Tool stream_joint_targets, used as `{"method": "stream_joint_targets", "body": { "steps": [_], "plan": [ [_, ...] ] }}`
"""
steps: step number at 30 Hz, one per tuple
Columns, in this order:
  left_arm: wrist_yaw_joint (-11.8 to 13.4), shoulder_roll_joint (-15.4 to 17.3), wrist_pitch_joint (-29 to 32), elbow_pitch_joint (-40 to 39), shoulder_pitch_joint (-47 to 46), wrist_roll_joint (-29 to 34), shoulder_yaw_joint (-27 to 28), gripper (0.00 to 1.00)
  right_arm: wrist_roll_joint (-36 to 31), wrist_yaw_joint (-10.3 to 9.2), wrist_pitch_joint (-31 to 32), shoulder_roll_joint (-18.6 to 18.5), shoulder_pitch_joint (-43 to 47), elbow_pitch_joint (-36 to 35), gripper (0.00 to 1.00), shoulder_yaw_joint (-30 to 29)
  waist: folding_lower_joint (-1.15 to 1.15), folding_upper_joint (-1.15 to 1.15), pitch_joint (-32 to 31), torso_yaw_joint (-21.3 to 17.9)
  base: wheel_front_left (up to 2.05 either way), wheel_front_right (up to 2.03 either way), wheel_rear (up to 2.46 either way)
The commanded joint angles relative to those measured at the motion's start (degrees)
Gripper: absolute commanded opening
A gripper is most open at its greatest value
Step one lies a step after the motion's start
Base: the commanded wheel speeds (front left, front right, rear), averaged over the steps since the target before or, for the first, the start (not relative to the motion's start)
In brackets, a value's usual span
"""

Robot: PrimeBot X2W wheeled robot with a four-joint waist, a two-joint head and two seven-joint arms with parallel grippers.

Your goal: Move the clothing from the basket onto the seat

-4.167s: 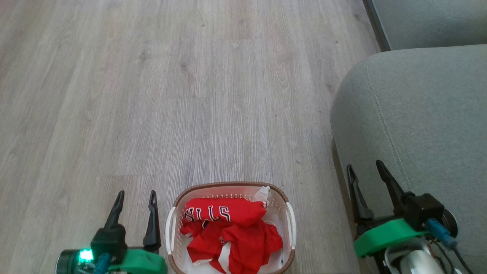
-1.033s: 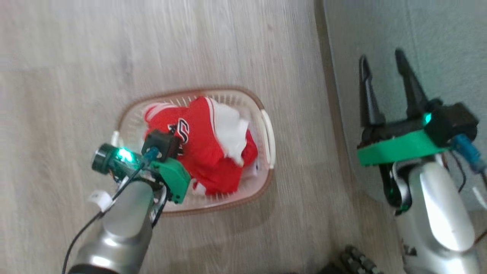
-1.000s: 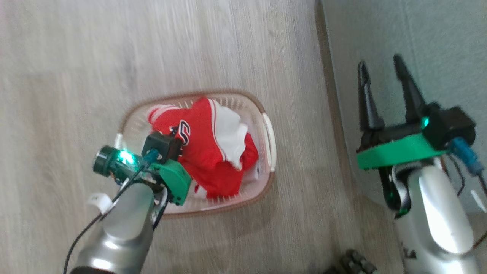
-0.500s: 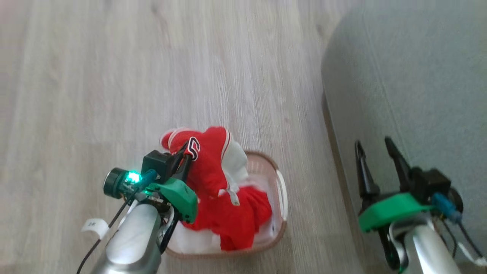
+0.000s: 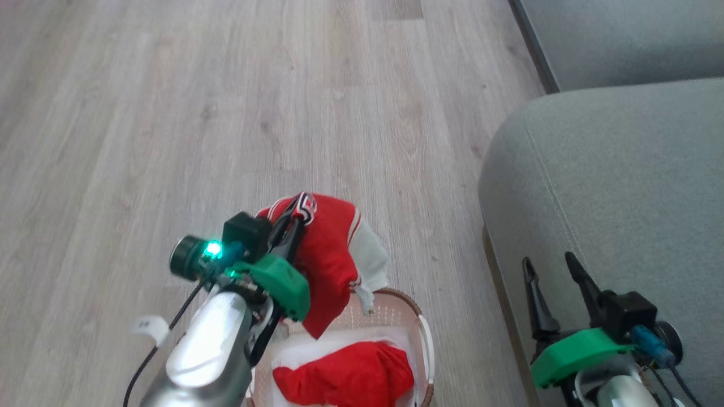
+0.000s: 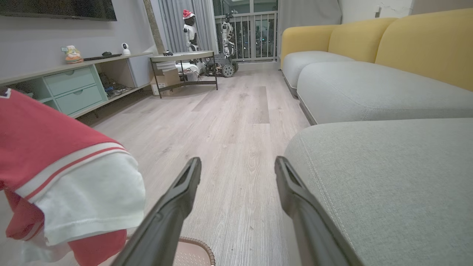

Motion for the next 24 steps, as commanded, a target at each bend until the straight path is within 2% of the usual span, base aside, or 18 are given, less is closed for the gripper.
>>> {"method": "stream_joint_targets", "body": {
  "steps": [1,9,13,19,24],
  "plan": [
    [0.0,0.4,0.2,-3.1,-5.2,-0.7,1.4,0.0,-0.7,0.42,-0.5,-0.3,-1.6,-1.9,1.0,2.0,0.01,0.0,-1.3,0.3,0.0,0.0,0.0],
    [0.3,0.2,1.5,-4.8,-9.5,-1.9,-1.0,0.0,0.0,0.42,-0.5,-0.3,-3.7,-2.2,1.0,6.7,0.01,0.0,-3.2,0.6,0.0,0.0,0.0],
    [0.8,0.1,1.9,-5.6,-12.1,-3.3,-2.7,0.0,1.0,0.42,-0.5,-0.3,-5.9,-2.2,1.0,11.3,0.01,0.0,-3.8,0.7,0.0,0.0,0.0],
    [2.5,0.1,2.0,-6.5,-14.7,-6.6,-6.6,0.0,3.3,0.42,-0.5,-0.3,-10.1,-1.4,1.0,21.2,0.01,0.0,-4.1,1.1,0.0,0.0,0.0],
    [3.9,0.1,1.7,-6.4,-15.8,-8.7,-9.7,0.0,4.1,0.42,-0.5,-0.3,-13.4,0.8,1.0,25.0,0.01,0.0,-4.0,1.6,0.0,0.0,0.0]
  ]
}}
